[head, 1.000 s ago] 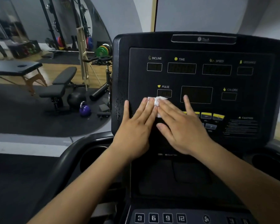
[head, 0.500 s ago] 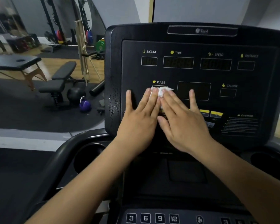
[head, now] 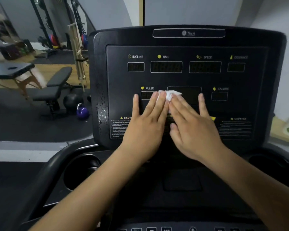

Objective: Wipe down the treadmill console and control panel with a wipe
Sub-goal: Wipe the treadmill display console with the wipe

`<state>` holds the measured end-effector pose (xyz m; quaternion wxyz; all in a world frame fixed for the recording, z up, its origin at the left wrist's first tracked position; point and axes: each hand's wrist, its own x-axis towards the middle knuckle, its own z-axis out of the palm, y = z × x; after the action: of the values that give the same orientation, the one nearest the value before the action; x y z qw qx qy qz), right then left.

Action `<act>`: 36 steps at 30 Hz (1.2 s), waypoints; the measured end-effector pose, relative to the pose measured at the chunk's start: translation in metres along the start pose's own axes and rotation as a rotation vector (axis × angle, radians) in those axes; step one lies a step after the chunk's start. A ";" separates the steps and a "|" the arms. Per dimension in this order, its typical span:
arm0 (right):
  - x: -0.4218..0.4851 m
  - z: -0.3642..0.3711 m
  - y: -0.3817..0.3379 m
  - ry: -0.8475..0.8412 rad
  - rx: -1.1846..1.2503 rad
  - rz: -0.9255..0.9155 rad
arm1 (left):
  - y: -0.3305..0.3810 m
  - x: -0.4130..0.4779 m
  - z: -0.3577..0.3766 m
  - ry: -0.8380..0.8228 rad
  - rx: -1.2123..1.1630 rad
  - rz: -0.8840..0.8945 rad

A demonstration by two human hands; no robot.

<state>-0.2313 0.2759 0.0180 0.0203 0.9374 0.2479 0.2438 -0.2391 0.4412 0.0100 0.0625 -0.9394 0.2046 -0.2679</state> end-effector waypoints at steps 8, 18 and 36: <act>-0.075 0.029 0.000 -0.048 0.087 -0.045 | 0.048 -0.048 0.022 -0.019 -0.059 0.096; -0.061 0.012 0.035 -0.019 0.039 0.105 | 0.069 0.008 0.014 -0.009 -0.036 0.072; -0.124 0.027 0.077 -0.073 0.020 0.149 | 0.131 0.014 0.013 -0.096 -0.127 0.215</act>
<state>-0.2780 0.1520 -0.0496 0.0015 0.9616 0.1792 0.2078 -0.2677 0.3169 -0.0239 0.0408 -0.9258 0.3175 -0.2010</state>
